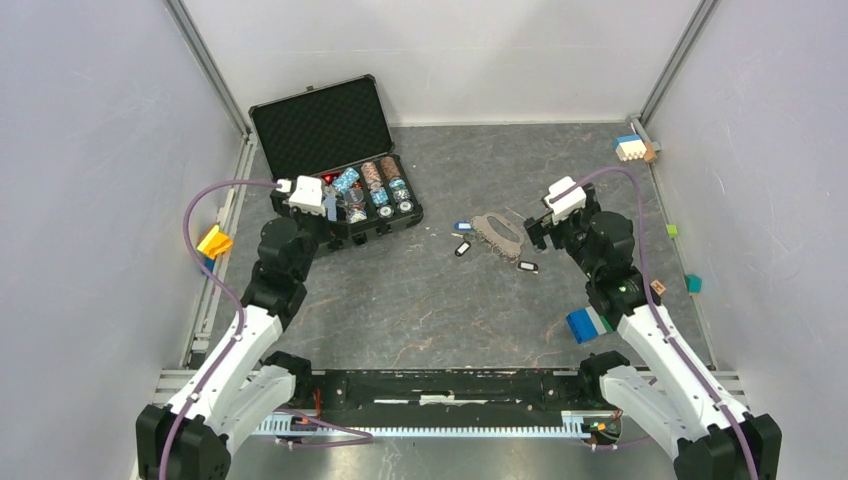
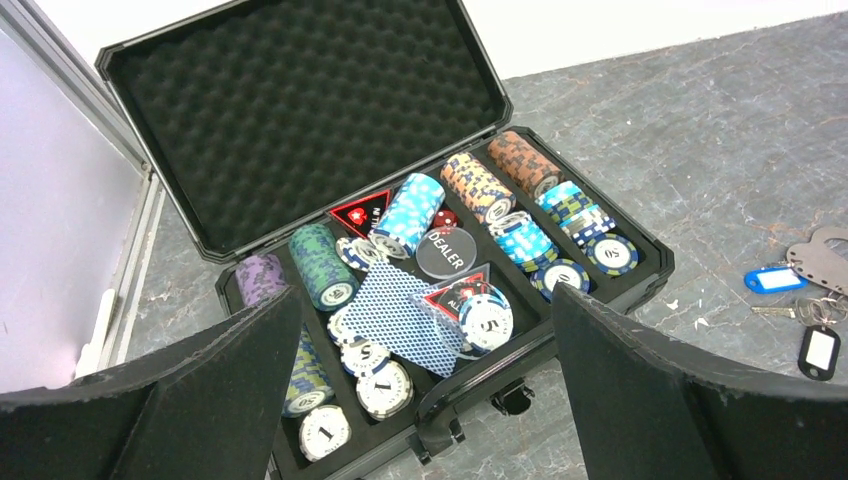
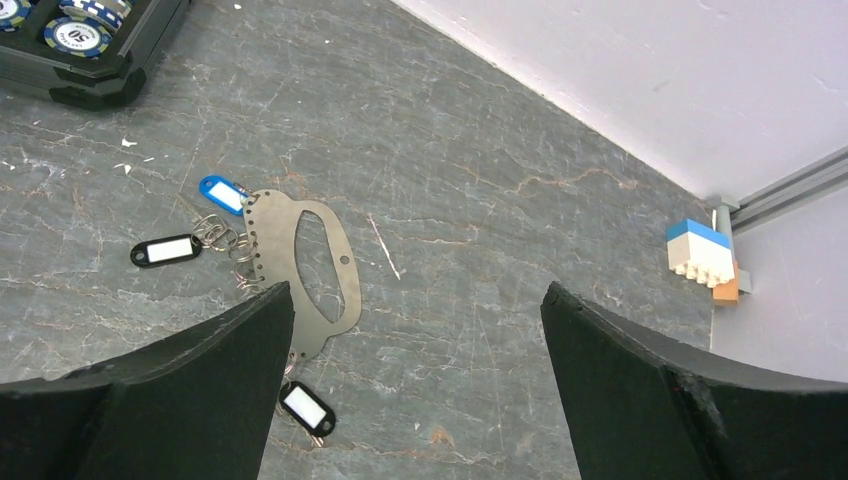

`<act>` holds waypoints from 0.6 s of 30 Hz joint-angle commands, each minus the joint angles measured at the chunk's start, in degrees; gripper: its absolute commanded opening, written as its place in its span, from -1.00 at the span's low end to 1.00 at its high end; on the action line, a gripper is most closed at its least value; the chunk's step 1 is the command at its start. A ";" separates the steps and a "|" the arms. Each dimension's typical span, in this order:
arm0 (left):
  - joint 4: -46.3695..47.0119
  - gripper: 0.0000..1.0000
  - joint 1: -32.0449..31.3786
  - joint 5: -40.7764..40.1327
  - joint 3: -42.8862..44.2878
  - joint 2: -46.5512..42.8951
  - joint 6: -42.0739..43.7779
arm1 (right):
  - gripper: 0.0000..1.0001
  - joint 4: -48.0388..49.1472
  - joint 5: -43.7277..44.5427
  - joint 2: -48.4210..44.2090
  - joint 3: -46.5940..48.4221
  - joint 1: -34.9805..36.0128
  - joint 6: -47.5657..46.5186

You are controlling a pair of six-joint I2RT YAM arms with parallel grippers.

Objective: Put the keys on the keyring

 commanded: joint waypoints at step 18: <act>3.76 1.00 0.94 1.67 -0.17 -2.44 -0.72 | 0.96 2.61 -2.33 -5.20 -0.87 -0.18 -2.14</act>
